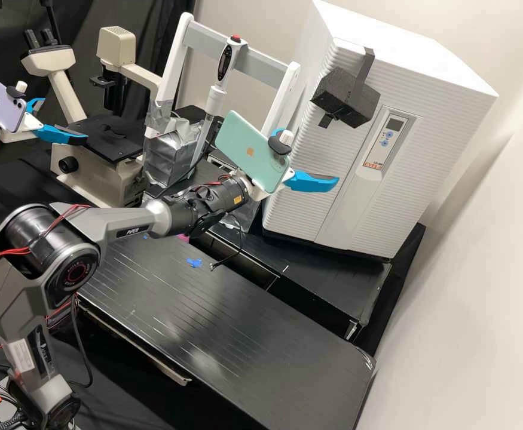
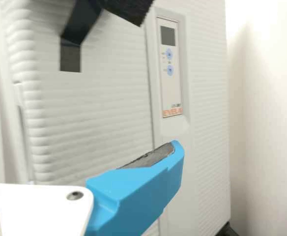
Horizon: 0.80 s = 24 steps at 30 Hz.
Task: Open the door
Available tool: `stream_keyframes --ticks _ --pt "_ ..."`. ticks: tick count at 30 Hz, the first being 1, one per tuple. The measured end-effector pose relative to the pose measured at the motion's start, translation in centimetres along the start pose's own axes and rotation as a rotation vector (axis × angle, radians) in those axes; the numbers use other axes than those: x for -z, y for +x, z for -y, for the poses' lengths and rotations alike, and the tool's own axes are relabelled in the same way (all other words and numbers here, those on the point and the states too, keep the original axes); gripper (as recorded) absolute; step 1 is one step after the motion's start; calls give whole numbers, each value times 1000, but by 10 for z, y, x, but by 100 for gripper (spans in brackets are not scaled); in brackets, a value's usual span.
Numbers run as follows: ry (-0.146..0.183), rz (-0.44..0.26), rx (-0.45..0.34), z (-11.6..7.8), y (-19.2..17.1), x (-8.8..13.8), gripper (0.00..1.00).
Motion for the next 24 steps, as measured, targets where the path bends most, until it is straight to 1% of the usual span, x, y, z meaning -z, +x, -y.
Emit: stream_keyframes --ticks 6,8,9,10,12,14,17,21,24 --pt "-23 6 -13 -7 1 -5 100" --pt "-16 4 -13 -8 1 -6 100" --pt "-10 4 -14 -8 1 -6 0" --pt "-8 4 -14 -8 1 -6 0" --pt "8 2 -12 -8 1 -6 0" --pt "13 3 -11 -8 1 -6 0" --pt "12 2 -11 -8 1 -6 0" --pt "-4 -6 -4 -7 1 -5 0" --pt "2 -14 3 -6 1 -5 0"
